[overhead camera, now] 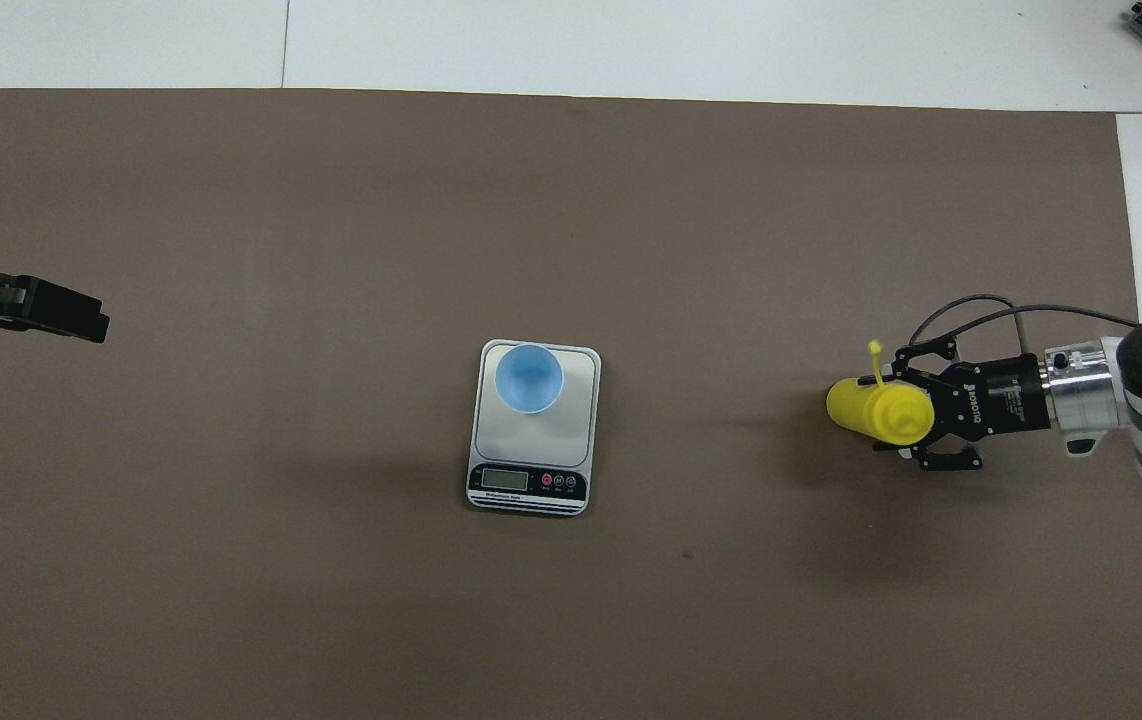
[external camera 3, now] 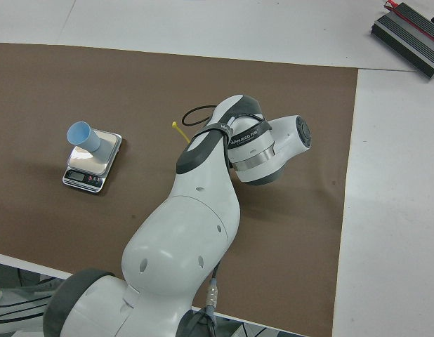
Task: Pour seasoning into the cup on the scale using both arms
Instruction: 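Set the yellow bottle down and open the right gripper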
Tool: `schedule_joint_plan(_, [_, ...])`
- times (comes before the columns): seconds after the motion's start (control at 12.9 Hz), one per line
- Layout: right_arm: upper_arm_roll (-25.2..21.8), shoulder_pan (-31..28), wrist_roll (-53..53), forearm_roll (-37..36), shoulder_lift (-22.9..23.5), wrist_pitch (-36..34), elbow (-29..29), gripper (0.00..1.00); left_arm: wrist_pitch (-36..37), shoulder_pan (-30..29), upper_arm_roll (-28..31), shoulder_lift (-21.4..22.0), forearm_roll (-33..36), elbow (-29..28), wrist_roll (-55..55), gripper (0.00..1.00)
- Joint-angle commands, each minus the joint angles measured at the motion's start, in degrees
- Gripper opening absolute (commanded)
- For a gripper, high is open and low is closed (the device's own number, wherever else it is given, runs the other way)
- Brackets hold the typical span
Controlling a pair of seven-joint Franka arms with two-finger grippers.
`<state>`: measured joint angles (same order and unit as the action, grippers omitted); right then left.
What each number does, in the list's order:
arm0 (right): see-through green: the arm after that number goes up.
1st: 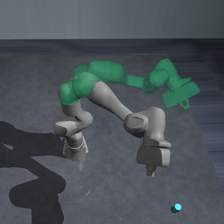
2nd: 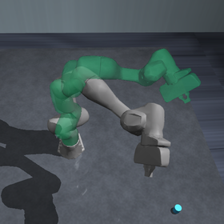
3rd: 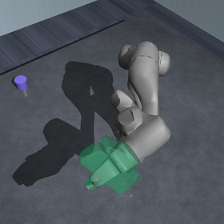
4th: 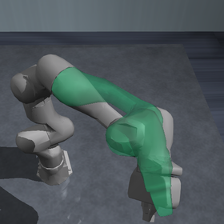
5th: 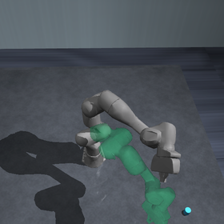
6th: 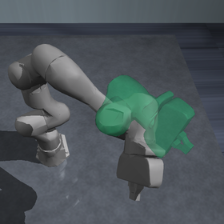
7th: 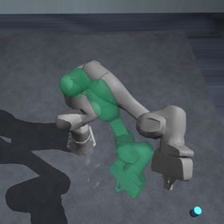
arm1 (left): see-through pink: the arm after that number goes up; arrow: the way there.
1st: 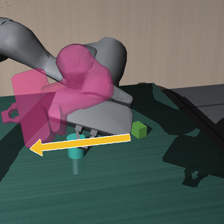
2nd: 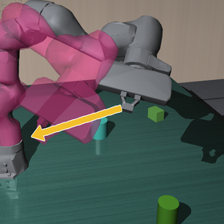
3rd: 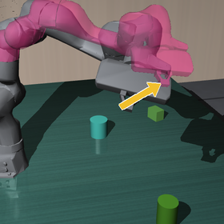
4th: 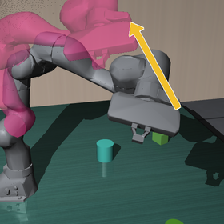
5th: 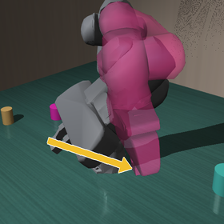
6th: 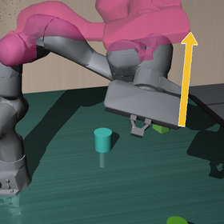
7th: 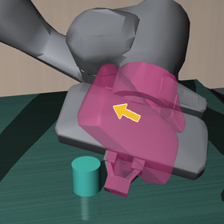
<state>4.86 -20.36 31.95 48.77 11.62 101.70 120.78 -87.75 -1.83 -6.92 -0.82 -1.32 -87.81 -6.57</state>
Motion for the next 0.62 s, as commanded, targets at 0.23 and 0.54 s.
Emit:
schedule_joint_plan(0.23, [0.59,-1.0,-0.93,-6.91,-3.0,5.5,-0.71,1.0,-0.31,0.25,0.15,0.55,-0.09,-0.87,-0.82,1.0])
schedule_joint_plan(0.54, [0.41,-2.14,-1.81,-17.97,-6.07,9.56,-2.47,1.0,-0.4,0.16,0.15,0.55,-0.09,-0.79,-0.73,1.0])
